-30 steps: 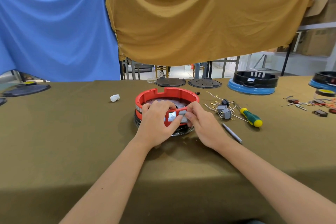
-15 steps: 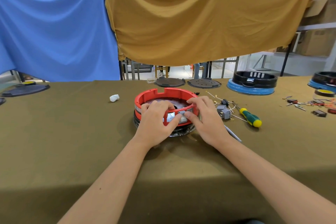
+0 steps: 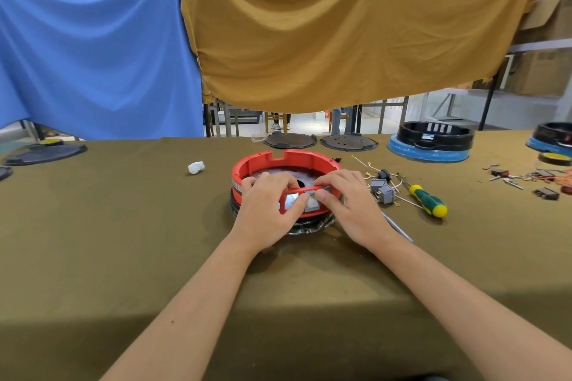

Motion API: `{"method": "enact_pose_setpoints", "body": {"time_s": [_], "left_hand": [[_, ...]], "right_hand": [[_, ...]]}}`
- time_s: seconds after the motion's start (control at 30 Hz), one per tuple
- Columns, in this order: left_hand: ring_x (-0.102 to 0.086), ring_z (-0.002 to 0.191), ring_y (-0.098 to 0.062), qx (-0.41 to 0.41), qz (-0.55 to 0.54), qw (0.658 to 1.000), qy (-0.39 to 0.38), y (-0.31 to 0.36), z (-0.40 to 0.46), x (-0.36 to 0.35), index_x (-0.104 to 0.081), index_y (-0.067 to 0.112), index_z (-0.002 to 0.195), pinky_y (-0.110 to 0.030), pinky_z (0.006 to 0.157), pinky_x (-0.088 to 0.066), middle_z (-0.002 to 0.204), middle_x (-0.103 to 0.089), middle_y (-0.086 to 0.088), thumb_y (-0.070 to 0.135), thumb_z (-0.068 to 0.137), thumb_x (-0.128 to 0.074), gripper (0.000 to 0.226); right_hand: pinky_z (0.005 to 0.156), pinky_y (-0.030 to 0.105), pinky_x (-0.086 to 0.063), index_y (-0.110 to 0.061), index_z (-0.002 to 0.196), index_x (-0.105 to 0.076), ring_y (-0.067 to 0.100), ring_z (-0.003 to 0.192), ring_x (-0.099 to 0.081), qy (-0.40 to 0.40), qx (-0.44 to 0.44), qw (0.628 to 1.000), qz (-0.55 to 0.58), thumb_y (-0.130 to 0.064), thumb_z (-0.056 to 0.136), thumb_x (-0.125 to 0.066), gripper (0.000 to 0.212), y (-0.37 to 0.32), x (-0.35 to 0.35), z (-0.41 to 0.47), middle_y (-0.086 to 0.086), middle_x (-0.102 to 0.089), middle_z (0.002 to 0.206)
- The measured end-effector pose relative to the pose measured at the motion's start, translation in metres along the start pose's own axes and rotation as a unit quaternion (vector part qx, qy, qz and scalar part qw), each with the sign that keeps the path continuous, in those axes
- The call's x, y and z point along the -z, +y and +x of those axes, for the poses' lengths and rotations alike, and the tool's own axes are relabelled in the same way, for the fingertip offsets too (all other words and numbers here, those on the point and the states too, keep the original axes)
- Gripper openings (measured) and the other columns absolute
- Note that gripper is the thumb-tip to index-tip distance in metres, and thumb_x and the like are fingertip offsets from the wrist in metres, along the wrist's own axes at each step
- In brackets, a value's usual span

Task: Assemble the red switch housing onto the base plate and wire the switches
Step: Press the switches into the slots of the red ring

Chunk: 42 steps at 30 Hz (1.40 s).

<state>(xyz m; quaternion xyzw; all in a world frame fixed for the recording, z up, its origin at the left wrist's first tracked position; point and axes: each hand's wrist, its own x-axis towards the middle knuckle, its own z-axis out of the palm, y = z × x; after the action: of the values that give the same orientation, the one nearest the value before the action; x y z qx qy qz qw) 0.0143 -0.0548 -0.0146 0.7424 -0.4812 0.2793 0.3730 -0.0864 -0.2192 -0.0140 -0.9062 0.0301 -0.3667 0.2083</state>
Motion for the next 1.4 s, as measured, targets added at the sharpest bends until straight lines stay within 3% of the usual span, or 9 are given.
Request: {"method": "enact_pose_setpoints", "body": {"time_s": [0.37,0.6,0.83,1.23,1.4], "left_hand": [[-0.052,0.082,-0.009,0.007,0.004,1.0,-0.004,0.0013,0.001,-0.0008,-0.06,0.027,0.091,-0.033,0.085,-0.029,0.085,-0.061,0.012,0.048,0.092,-0.05,0.023],[-0.052,0.084,-0.008,0.006,-0.003,1.0,-0.009,0.0007,-0.0002,0.0009,-0.06,0.028,0.091,-0.031,0.086,-0.029,0.086,-0.06,0.014,0.055,0.09,-0.044,0.031],[-0.052,0.086,-0.009,0.006,-0.007,1.0,-0.017,0.0004,0.0002,0.0013,-0.059,0.029,0.092,-0.032,0.088,-0.029,0.087,-0.061,0.013,0.046,0.092,-0.05,0.019],[-0.052,0.086,-0.01,0.002,-0.013,1.0,-0.025,0.0014,0.0002,0.004,-0.056,0.031,0.09,-0.031,0.088,-0.027,0.087,-0.061,0.013,0.051,0.09,-0.044,0.024],[-0.05,0.085,-0.01,0.009,-0.011,1.0,-0.022,0.0007,0.0003,0.0029,-0.055,0.03,0.088,-0.03,0.086,-0.024,0.084,-0.059,0.013,0.043,0.092,-0.049,0.015]], "right_hand": [[0.086,0.004,-0.028,-0.02,0.111,-0.068,-0.002,0.109,-0.035,0.021,-0.012,1.0,0.004,-0.027,0.095,-0.062,0.018,-0.002,-0.0021,0.004,-0.014,-0.057,0.108],[0.088,0.006,-0.028,-0.023,0.111,-0.067,0.002,0.112,-0.036,0.013,0.003,1.0,0.018,-0.033,0.097,-0.059,0.019,-0.0011,-0.0002,0.0005,-0.015,-0.056,0.109],[0.087,0.005,-0.029,-0.021,0.109,-0.069,0.001,0.11,-0.036,0.017,-0.006,1.0,0.021,-0.029,0.095,-0.062,0.018,-0.0014,-0.0005,0.0023,-0.014,-0.057,0.108],[0.085,0.007,-0.031,-0.023,0.112,-0.069,0.003,0.114,-0.035,0.005,-0.016,0.999,0.045,-0.03,0.096,-0.06,0.019,-0.0001,0.0016,0.0011,-0.015,-0.056,0.11],[0.085,0.007,-0.03,-0.02,0.107,-0.069,0.005,0.112,-0.037,0.019,-0.017,0.999,0.021,-0.028,0.095,-0.062,0.016,-0.002,-0.0005,0.0039,-0.012,-0.058,0.107]]}}
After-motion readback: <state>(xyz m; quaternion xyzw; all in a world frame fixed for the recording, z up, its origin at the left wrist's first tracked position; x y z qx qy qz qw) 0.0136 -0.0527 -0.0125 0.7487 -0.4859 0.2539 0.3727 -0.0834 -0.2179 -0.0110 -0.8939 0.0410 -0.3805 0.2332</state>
